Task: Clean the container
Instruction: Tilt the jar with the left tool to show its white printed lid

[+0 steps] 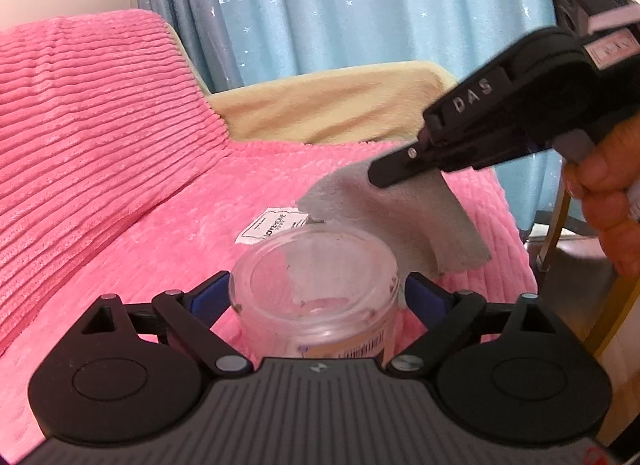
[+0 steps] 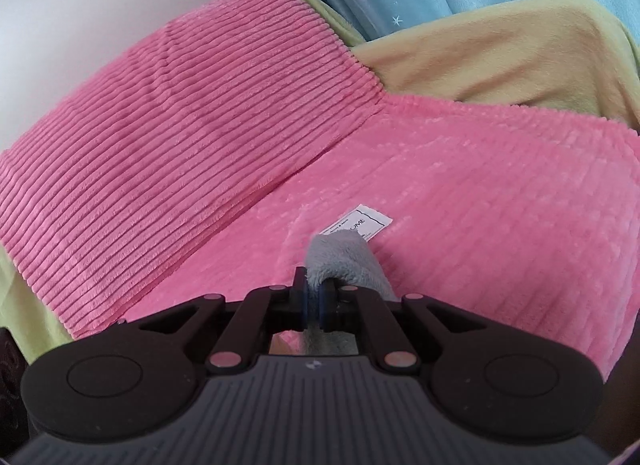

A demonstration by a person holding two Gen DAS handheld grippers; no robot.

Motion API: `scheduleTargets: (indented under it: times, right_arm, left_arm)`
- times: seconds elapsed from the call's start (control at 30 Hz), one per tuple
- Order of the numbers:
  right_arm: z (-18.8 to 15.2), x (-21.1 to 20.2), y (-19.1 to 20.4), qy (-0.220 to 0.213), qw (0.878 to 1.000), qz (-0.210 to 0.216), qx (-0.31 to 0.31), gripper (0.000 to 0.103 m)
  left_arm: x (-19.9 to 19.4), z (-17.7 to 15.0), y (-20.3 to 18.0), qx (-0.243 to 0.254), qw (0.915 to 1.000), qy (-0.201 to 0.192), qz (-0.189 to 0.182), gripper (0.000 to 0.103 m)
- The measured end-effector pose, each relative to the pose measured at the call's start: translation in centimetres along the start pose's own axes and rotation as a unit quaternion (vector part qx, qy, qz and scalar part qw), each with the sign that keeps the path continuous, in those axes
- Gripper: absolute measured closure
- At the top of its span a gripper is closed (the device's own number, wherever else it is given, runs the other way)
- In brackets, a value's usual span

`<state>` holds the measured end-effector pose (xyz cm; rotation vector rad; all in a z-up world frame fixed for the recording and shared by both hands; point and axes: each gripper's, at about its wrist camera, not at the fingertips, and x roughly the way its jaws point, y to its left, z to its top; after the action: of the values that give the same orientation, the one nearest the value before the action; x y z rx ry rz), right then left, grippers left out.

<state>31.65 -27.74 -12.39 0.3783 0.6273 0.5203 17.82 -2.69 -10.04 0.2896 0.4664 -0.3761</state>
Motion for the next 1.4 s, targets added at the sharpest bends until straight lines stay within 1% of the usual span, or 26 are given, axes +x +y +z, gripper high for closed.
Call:
scheduleTargets:
  times: [0.07, 0.13, 0.23, 0.27, 0.37, 0.47, 0.5, 0.63, 0.7, 0.77, 0.8, 1.0, 1.1, 1.13, 1.17, 1.23, 1.33, 1.4]
  right_arm:
    - [0.1, -0.3, -0.6, -0.006, 1.0, -0.009, 0.012, 0.1]
    - [0.3, -0.5, -1.3, -0.011, 0.999, -0.017, 0.025, 0.1]
    - [0.5, -0.9, -2.2, -0.02, 0.998, -0.03, 0.044, 0.1]
    - [0.8, -1.1, -3.0, -0.019, 0.998, -0.029, 0.05, 0.1]
    - [0.8, -1.0, -3.1, -0.019, 0.997, -0.023, 0.066, 0.1]
    - [0.6, -1.0, -2.6, -0.02, 0.997, -0.018, 0.069, 0.1]
    - [0.6, -1.0, -2.4, -0.019, 0.997, -0.016, 0.068, 0.1]
    - [0.3, -0.7, -1.4, -0.015, 0.998, -0.007, 0.066, 0.1]
    - [0.2, -0.7, -1.4, -0.015, 0.998, -0.007, 0.066, 0.1]
    - [0.2, -0.7, -1.3, -0.015, 0.998, -0.006, 0.068, 0.1]
    - [0.1, -0.7, -1.3, -0.015, 0.998, -0.006, 0.068, 0.1]
    - [0.0, -0.6, -1.2, -0.015, 0.997, -0.005, 0.071, 0.1]
    - [-0.1, -0.6, -1.1, -0.015, 0.997, -0.004, 0.073, 0.1]
    - [-0.2, -0.6, -1.1, -0.015, 0.997, -0.004, 0.073, 0.1]
    - [-0.2, -0.6, -1.0, -0.015, 0.997, -0.004, 0.074, 0.1]
    - [-0.2, -0.6, -1.0, -0.015, 0.997, -0.003, 0.075, 0.1]
    - [-0.3, -0.6, -0.9, -0.015, 0.997, -0.003, 0.076, 0.1]
    - [-0.4, -0.5, -0.9, -0.015, 0.997, -0.002, 0.077, 0.1]
  left_arm:
    - [0.4, 0.4, -0.2, -0.008, 1.0, 0.0, 0.005, 0.009]
    - [0.7, 0.8, -0.1, -0.02, 0.9997, -0.006, 0.01, 0.017]
    - [0.7, 0.9, 0.5, -0.036, 0.9993, -0.009, 0.008, 0.017]
    - [0.5, 0.8, 0.7, -0.043, 0.999, -0.009, 0.005, 0.017]
    - [-0.7, 0.3, 1.5, -0.062, 0.998, -0.008, -0.007, 0.017]
    - [-3.0, -0.2, 2.2, -0.073, 0.997, 0.004, -0.025, 0.017]
    - [-3.7, -0.5, 2.1, -0.071, 0.997, 0.014, -0.026, 0.016]
    - [-6.2, -1.6, 1.6, -0.052, 0.9963, 0.063, -0.026, 0.015]
    - [-6.4, -1.9, 1.0, -0.025, 0.9952, 0.092, -0.023, 0.014]
    - [-6.1, -1.8, 0.4, 0.001, 0.9916, 0.128, -0.022, 0.013]
    - [-5.9, -1.6, 0.3, 0.009, 0.9903, 0.137, -0.022, 0.013]
    - [-4.4, 1.4, 0.5, 0.032, 0.9835, 0.175, -0.036, 0.011]
    - [-2.9, 2.8, 0.7, 0.036, 0.9775, 0.201, -0.054, 0.011]
    - [-2.3, 3.1, 0.8, 0.036, 0.9748, 0.212, -0.06, 0.012]
    - [-1.8, 3.1, 0.8, 0.035, 0.9735, 0.216, -0.066, 0.016]
    - [-1.1, 3.1, 0.7, 0.036, 0.972, 0.223, -0.066, 0.017]
    - [-0.5, 3.0, 0.3, 0.062, 0.9681, 0.234, -0.065, 0.016]
    - [-0.1, 2.9, 0.5, 0.069, 0.9662, 0.24, -0.065, 0.015]
